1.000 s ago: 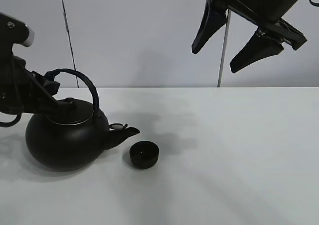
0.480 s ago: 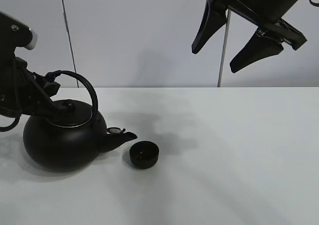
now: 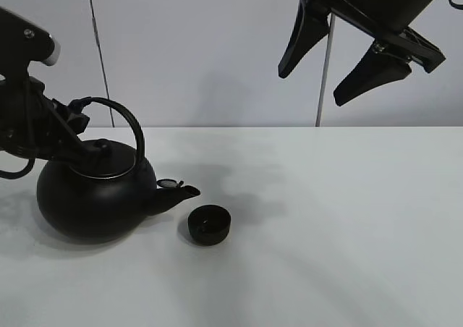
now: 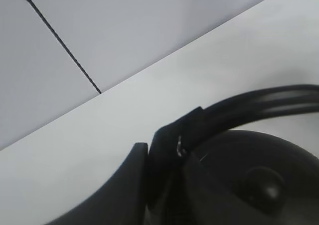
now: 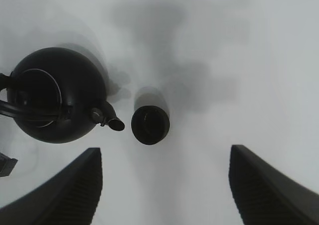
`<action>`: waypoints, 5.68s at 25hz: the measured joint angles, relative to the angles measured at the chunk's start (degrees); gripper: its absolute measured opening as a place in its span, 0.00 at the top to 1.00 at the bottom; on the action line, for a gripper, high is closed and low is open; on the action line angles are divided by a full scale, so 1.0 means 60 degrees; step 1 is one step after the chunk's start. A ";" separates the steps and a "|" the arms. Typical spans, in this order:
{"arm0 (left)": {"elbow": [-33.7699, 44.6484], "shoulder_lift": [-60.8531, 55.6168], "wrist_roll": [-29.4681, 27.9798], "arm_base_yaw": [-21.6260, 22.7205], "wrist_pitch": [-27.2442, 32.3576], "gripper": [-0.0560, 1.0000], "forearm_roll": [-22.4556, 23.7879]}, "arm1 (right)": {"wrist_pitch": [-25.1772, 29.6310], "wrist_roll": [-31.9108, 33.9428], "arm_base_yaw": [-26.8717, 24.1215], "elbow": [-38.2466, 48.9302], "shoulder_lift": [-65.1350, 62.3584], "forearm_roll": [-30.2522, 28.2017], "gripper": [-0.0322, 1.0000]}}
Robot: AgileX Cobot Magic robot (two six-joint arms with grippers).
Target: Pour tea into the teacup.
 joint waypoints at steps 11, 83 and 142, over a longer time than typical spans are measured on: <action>0.0000 0.0000 0.0370 0.0000 0.0206 0.84 -0.0007 | -0.0028 0.0000 0.0000 0.0000 0.0000 0.0000 0.49; -0.0298 -0.0479 0.1567 -0.0030 0.0647 0.84 0.0062 | -0.0175 -0.0158 0.0000 0.0000 0.0000 0.0031 0.49; 0.2023 0.0488 -0.3337 -0.0030 -0.3493 0.84 -0.0230 | -0.0175 -0.0158 0.0000 0.0000 0.0000 0.0109 0.49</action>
